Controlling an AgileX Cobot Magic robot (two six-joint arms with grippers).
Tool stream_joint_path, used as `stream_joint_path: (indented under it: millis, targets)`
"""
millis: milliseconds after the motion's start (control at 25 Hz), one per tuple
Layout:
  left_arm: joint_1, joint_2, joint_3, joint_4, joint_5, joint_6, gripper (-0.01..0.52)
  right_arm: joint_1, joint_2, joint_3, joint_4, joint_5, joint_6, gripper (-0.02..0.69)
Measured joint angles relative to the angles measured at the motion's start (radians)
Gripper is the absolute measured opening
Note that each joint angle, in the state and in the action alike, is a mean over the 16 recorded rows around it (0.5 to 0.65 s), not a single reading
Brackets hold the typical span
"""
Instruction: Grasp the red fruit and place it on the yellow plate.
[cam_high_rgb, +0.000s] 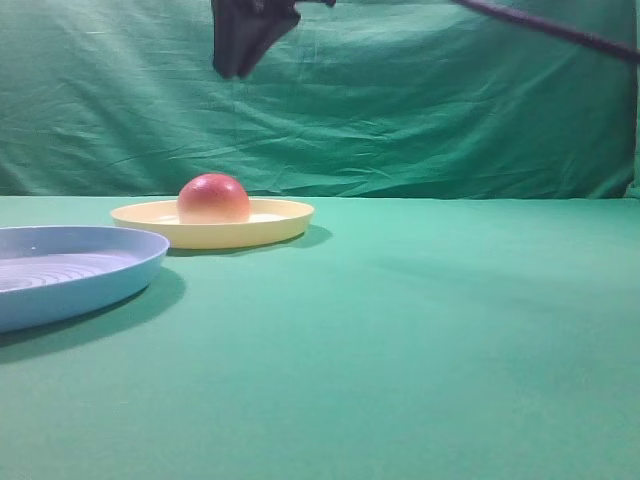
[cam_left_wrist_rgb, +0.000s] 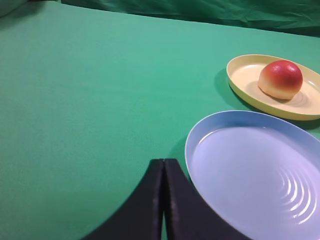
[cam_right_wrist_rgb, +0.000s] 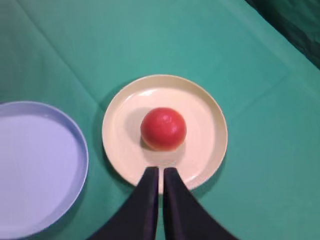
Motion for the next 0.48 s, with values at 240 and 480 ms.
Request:
stream_joint_path:
  millis: [240, 480]
  targets:
    - [0.0, 0.0, 0.0, 0.0, 0.0, 0.0, 0.0, 0.0, -0.141, -0.001, -0.091, 0.165, 0.082, 0.0]
    - [0.0, 0.0, 0.0, 0.0, 0.0, 0.0, 0.0, 0.0, -0.299, -0.003, -0.224, 0.272, 0.186, 0.0]
